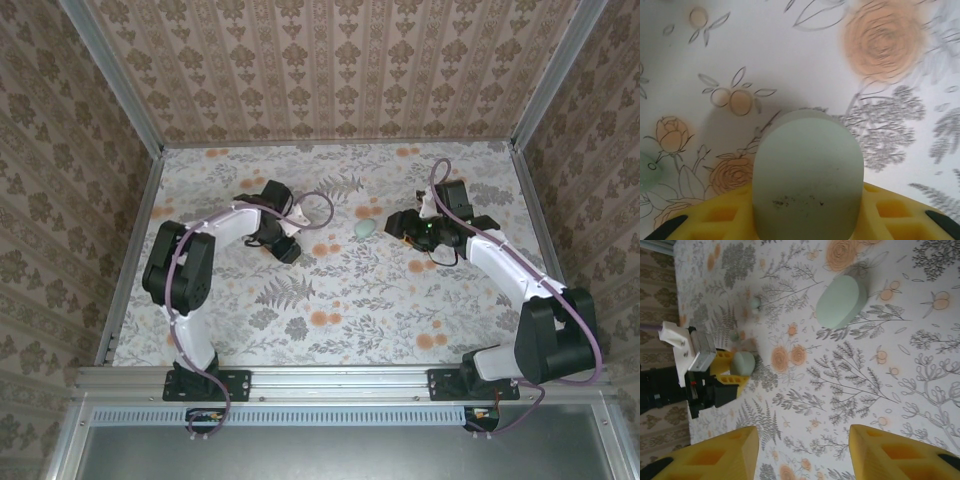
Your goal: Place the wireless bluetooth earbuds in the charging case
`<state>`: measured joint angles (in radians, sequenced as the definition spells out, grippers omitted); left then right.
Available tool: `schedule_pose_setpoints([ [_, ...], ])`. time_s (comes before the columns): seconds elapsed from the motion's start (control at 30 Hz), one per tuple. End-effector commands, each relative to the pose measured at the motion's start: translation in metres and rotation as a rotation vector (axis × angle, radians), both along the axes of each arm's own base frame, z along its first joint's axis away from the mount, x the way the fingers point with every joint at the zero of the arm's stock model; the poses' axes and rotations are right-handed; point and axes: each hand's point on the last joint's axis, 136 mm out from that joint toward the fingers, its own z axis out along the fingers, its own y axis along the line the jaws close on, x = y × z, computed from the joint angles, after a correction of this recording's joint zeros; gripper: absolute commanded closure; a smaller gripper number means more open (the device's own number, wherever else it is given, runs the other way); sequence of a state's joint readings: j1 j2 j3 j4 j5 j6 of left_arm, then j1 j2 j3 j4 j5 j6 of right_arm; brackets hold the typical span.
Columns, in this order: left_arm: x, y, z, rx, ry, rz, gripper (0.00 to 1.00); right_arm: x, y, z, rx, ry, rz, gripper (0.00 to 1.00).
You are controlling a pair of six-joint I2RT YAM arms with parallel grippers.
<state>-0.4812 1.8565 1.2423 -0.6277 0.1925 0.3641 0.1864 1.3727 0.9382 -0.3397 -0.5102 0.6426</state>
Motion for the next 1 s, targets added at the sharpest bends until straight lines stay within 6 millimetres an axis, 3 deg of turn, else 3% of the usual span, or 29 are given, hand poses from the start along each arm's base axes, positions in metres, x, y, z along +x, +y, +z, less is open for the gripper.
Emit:
schedule_pose_setpoints([
  [0.0, -0.006, -0.018, 0.029, -0.09, -0.059, -0.037, 0.6, -0.004, 0.013, 0.021, 0.086, -0.041, 0.019, 0.49],
  [0.47, -0.056, -0.09, 0.145, -0.586, -0.172, -0.196, 0.63, -0.025, 0.1, 0.058, 0.292, -0.096, 0.284, 0.44],
  [0.53, -0.064, -0.097, 0.159, -0.649, -0.159, -0.225, 0.63, -0.028, 0.113, 0.055, 0.295, -0.08, 0.325, 0.43],
  [0.73, -0.082, -0.113, 0.179, -0.751, -0.101, -0.279, 0.63, -0.031, 0.129, 0.058, 0.318, -0.073, 0.378, 0.43],
  [0.97, -0.088, -0.119, 0.18, -0.752, -0.084, -0.296, 0.63, -0.03, 0.131, 0.063, 0.335, -0.079, 0.37, 0.43],
])
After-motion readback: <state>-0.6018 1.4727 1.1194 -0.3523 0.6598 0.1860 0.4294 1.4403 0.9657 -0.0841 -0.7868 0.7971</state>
